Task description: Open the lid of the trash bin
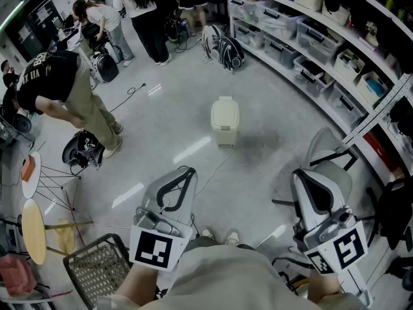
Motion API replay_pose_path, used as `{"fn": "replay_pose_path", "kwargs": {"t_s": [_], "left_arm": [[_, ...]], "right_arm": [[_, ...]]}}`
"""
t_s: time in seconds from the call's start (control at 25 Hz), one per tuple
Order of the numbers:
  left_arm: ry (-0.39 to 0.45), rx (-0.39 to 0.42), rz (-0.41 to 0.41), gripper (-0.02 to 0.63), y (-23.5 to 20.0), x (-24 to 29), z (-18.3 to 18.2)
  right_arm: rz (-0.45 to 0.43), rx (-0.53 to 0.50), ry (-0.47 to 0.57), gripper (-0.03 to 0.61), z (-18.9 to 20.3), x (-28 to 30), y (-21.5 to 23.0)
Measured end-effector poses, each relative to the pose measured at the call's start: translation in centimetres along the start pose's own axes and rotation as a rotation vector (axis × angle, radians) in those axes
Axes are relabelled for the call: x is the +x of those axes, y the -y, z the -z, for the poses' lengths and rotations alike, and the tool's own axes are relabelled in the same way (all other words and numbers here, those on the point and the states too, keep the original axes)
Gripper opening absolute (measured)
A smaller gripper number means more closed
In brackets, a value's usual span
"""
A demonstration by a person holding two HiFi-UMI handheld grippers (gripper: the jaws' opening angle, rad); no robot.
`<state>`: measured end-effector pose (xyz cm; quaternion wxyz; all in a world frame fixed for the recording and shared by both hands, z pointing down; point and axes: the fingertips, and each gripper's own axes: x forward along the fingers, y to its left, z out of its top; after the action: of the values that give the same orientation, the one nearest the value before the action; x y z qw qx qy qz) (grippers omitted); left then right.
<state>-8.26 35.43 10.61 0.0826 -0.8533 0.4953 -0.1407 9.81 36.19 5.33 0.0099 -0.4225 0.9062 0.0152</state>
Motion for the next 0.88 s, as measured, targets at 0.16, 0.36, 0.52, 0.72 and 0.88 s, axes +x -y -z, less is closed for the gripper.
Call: {"fn": "replay_pose_path", "kwargs": {"t_s": [0.16,0.36,0.52,0.72,0.88], "left_arm": [[0.009,0.013,-0.003,0.002,0.4,0.4,-0.5],[0.003,0.0,-0.01,0.002,1.0,0.5,-0.4],[0.002,0.001,-0.005,0.002,1.7,0.8,-0.5],[0.008,0.006,0.01,0.002,2.4,1.9,-0.8],[0.023,0.015,0.016,0.002,2.0,3.2,-0.8]], "right_arm": [[-0.005,0.014,0.015,0.003,0.0,-0.2,0.7],[0.002,0.027,0.002,0.003,0.7,-0.9,1.2],[0.016,0.029,-0.01,0.003,1.4,-1.6,1.9],[0.025,0.036,-0.023,0.003,2.3,-1.9,2.8],[0.033,0.028,-0.027,0.003,2.9,-1.1,3.7]]}}
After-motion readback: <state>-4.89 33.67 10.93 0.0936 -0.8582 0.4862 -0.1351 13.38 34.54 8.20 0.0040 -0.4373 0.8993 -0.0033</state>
